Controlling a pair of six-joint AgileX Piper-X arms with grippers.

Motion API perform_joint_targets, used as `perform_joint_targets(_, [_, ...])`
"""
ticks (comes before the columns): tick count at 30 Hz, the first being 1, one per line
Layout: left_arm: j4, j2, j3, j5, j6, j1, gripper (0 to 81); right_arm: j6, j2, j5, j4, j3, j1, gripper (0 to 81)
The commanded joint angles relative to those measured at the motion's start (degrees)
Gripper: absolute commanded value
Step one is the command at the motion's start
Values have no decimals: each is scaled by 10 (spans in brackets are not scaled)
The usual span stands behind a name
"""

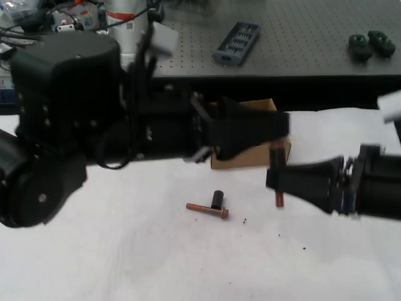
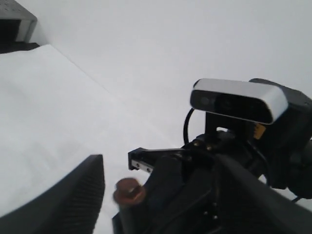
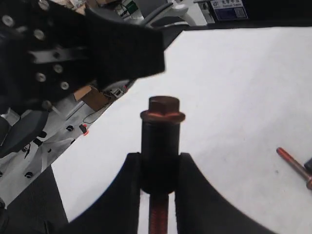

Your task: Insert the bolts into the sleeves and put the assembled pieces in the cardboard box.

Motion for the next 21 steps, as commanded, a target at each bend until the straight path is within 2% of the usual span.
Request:
perform_joint_targets(1, [-12, -10, -7, -3, 14, 24, 463, -9, -8, -10, -10, -23, -3, 11])
perform_joint_targets(5, [-10, -13, -7, -3, 13, 52, 463, -37, -20, -6, -7, -52, -3, 11])
perform_joint_targets(9, [27, -13, -7, -5, 13, 68, 463, -79, -1, 38, 22, -63, -19, 11])
perform_joint_targets(15, [85, -18, -7, -6, 13, 69, 463, -83, 102, -3, 34, -127, -52, 11])
perform_joint_targets(21, [100, -46, -7, -7, 34, 76, 436, -103, 259, 3, 77, -285, -69, 11])
